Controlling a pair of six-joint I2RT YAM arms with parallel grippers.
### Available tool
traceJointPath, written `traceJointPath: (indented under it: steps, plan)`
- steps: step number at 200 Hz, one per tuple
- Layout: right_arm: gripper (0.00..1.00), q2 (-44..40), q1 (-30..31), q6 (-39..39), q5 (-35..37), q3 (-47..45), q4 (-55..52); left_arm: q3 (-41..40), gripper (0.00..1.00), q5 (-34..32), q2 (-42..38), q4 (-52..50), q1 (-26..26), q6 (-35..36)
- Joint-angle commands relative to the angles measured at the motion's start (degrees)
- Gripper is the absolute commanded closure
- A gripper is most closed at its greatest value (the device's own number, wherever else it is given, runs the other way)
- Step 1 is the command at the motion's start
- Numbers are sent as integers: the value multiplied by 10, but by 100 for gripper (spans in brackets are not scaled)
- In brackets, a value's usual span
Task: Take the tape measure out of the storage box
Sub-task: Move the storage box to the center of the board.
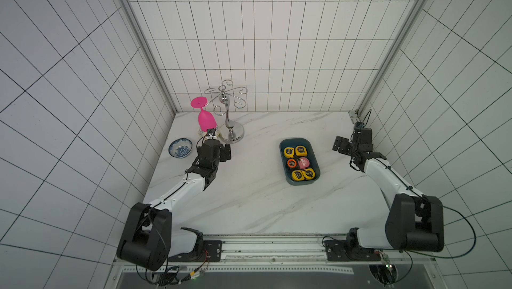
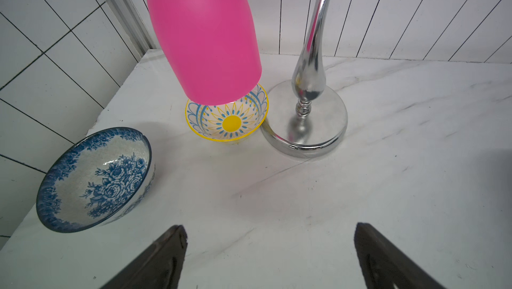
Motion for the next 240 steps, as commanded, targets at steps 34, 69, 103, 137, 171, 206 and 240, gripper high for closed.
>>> traceJointPath:
  steps: [34,69,103,137,171,206,240]
  plan:
    - [1,25,14,64,-227,12,-77,30,2,161,-16,-113,-8,-106]
    - [1,61,23,72,-292,23,-68,52,2,201,21,-139,-26,-121]
    - [1,101,50,73,-329,45,-65,66,2,211,42,-153,-58,-152]
    - [1,133,84,69,-341,69,-68,88,2,211,65,-157,-99,-182]
    - [1,153,122,73,-348,86,-69,143,2,209,107,-191,-140,-199]
    - [1,165,157,85,-359,95,-67,185,2,215,146,-220,-176,-223]
    - [1,178,199,97,-361,109,-66,212,2,228,178,-242,-200,-236]
